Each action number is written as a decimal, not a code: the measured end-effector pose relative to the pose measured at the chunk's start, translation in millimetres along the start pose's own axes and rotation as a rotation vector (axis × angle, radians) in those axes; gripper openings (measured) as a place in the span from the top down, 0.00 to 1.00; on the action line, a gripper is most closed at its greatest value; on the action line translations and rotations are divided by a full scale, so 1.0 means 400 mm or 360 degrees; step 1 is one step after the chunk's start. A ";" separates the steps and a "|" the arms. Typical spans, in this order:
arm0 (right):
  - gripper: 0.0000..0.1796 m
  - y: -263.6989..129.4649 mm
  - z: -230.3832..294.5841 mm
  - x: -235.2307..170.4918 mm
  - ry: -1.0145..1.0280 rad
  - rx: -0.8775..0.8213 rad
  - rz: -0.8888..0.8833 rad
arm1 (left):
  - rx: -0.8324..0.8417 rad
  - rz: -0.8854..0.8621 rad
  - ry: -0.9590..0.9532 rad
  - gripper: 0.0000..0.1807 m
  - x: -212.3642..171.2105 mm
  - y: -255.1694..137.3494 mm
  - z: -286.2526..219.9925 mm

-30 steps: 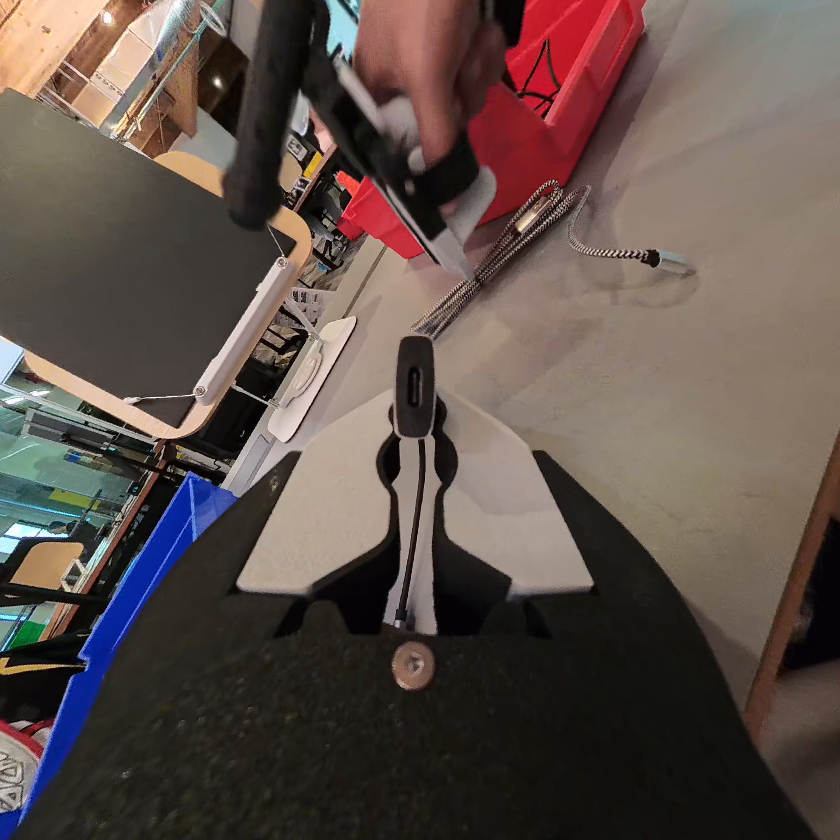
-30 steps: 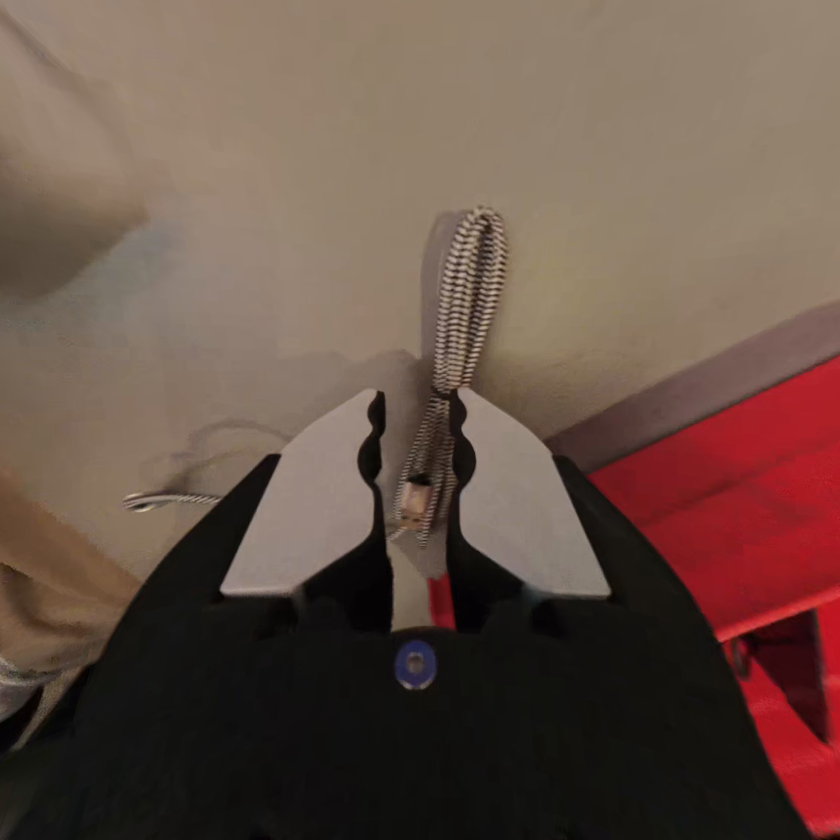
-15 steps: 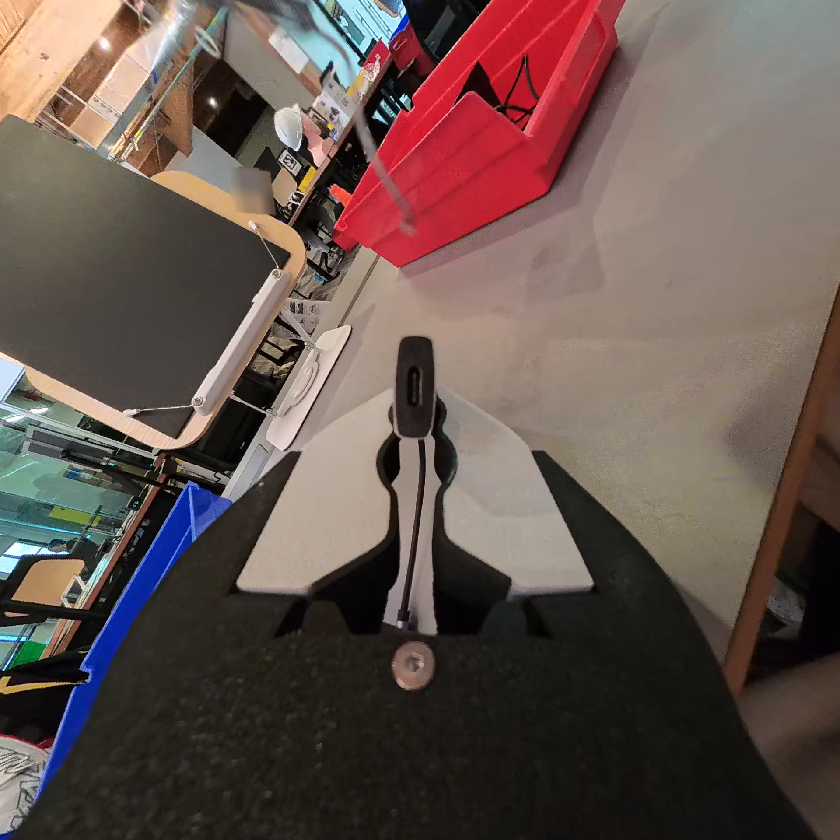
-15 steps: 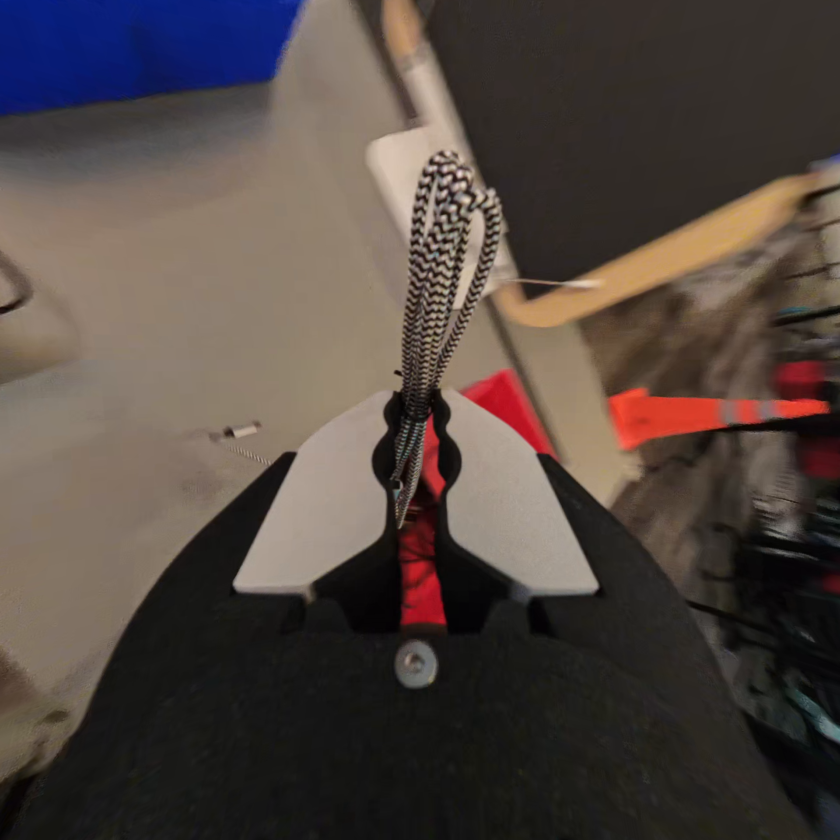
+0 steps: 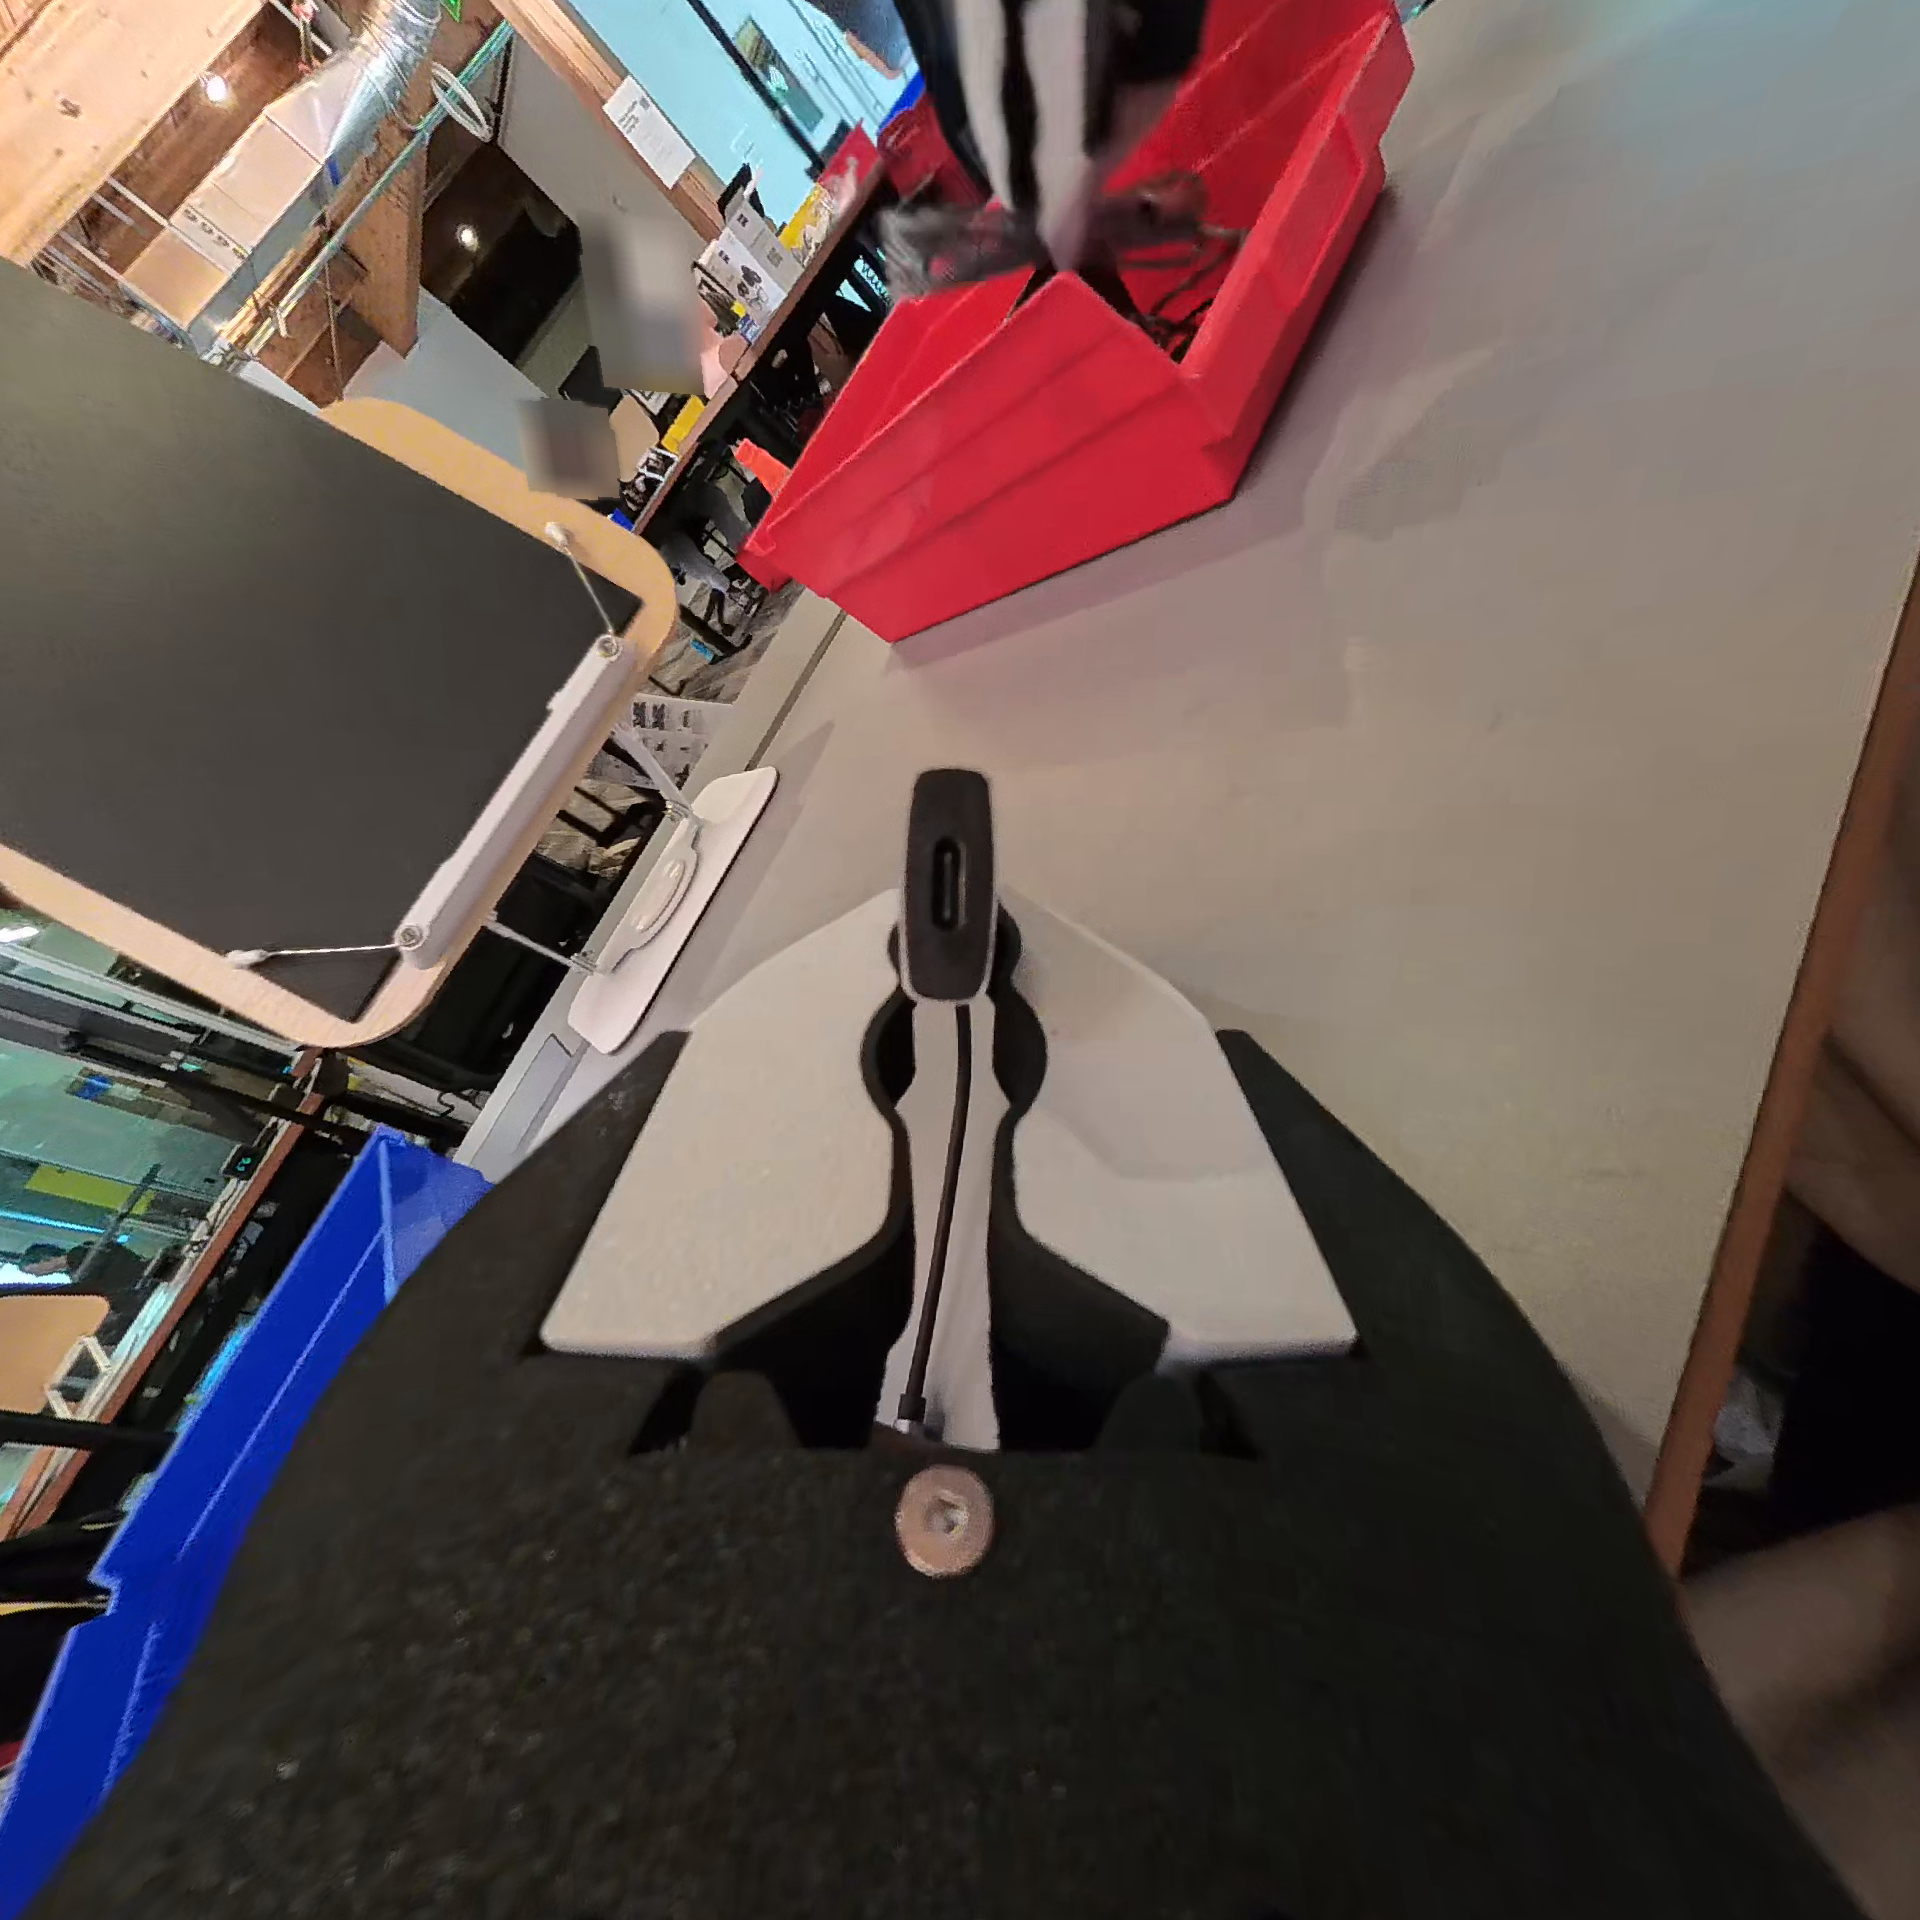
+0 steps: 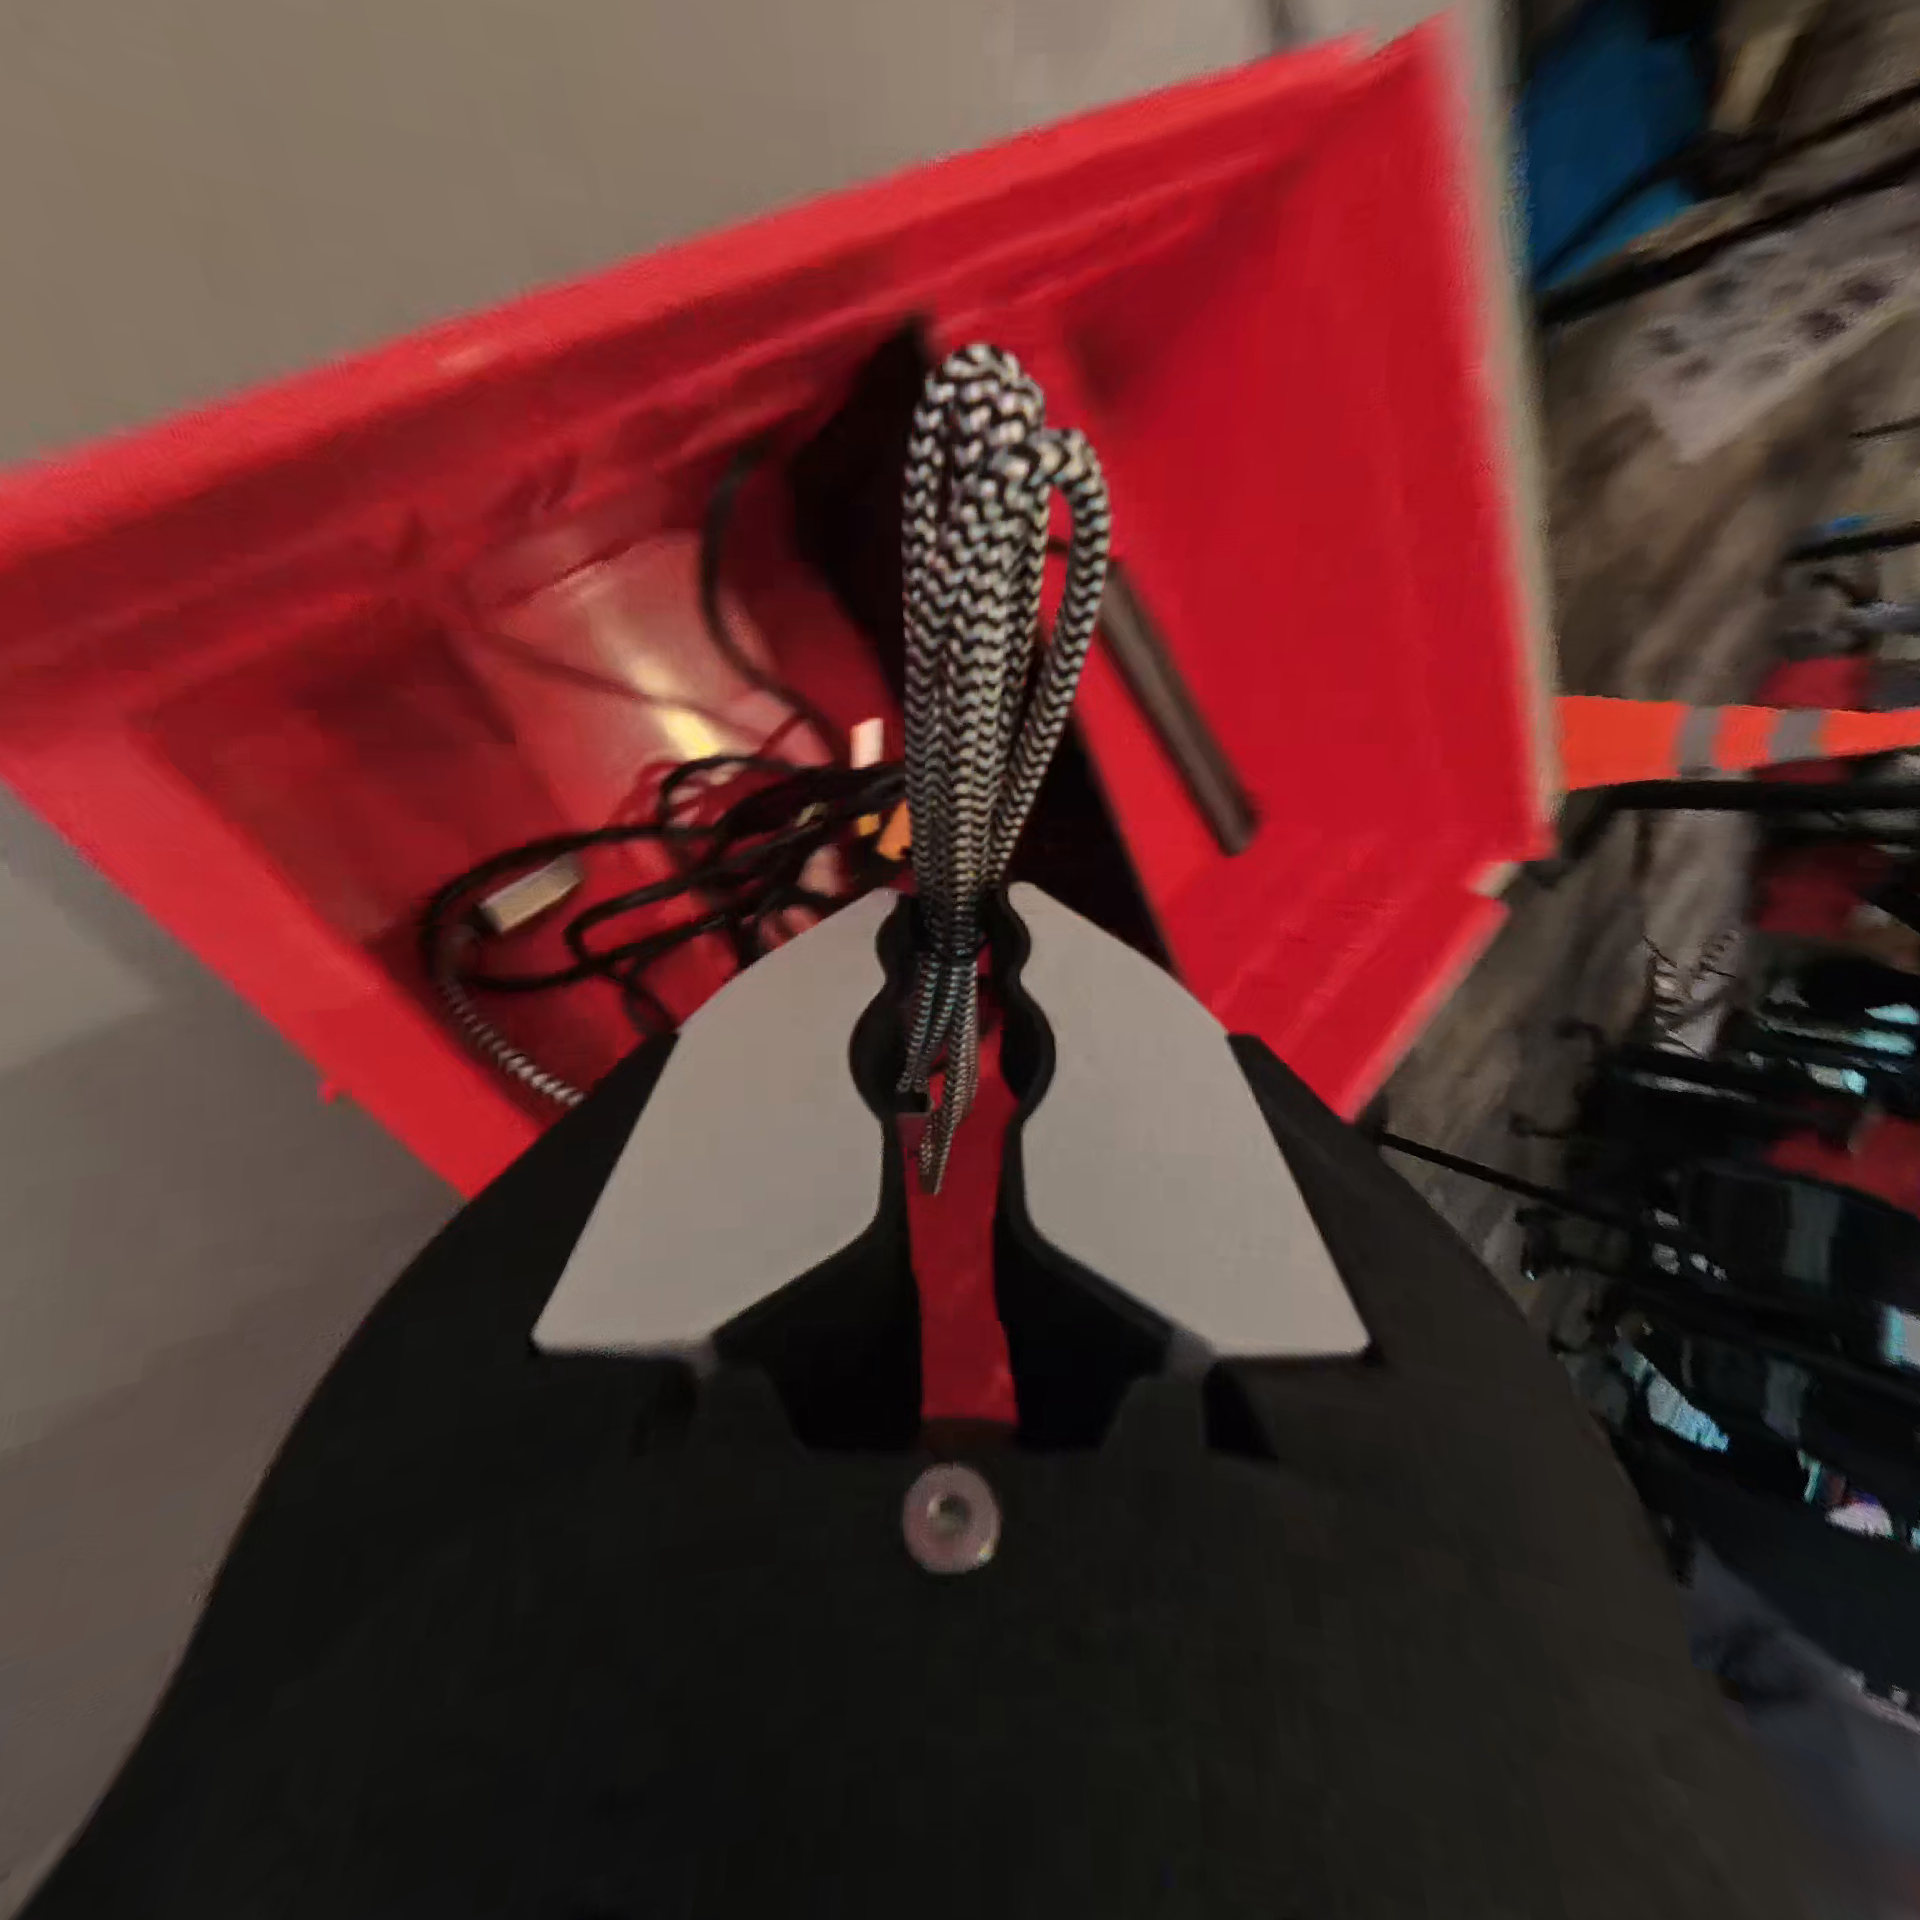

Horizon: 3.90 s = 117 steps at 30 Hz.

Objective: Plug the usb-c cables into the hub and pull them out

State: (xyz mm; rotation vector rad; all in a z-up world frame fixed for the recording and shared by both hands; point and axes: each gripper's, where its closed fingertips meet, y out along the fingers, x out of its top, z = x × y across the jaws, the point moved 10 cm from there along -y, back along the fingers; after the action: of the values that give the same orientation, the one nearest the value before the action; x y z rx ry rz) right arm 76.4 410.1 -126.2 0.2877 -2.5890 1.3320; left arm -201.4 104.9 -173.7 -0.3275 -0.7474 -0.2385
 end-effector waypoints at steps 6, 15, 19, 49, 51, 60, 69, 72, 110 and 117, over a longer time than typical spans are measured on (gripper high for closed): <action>0.93 0.113 0.042 0.002 -0.0069 0.0322 0.0181 | 0.0000 -0.0012 -0.0153 0.95 -0.019 0.000 0.030; 0.83 0.023 0.002 0.045 0.0052 0.0149 0.0140 | 0.0029 -0.0005 -0.0338 0.95 -0.047 -0.013 0.063; 0.83 -0.096 0.016 0.114 -0.0038 -0.0013 0.0029 | 0.0012 -0.0009 -0.0381 0.95 -0.052 -0.008 0.067; 0.95 -0.565 -0.030 0.342 -0.0085 -0.0038 -0.1206 | 0.0046 -0.0082 -0.0363 0.90 -0.040 -0.010 0.051; 0.95 -0.568 -0.113 0.297 -0.0017 -0.0162 -0.1107 | 0.0036 -0.0073 -0.0328 0.91 -0.038 -0.006 0.044; 0.95 -0.234 -0.299 0.155 0.0174 -0.0181 -0.0396 | 0.0009 0.0002 -0.0211 0.92 -0.033 0.009 0.014; 0.95 0.134 -0.182 0.131 0.0082 0.0112 0.0151 | 0.0008 0.0055 -0.0329 0.91 -0.055 0.012 0.031; 0.95 0.210 -0.174 0.126 0.0186 0.0213 0.0271 | -0.0008 0.0054 -0.0393 0.91 -0.059 0.013 0.037; 0.83 -0.153 0.323 -0.162 0.1835 -0.0358 -0.1014 | 0.0776 0.0484 -0.1167 0.89 -0.240 -0.332 0.200; 0.83 -0.125 0.312 -0.144 0.1860 -0.0289 -0.0984 | 0.0776 0.0537 -0.1221 0.88 -0.252 -0.357 0.194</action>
State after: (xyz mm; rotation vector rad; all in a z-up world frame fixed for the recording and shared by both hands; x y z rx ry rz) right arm 132.3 284.0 -174.3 0.1662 -1.4323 0.6761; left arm -367.9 11.5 -161.4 -0.0629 -1.4497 0.4164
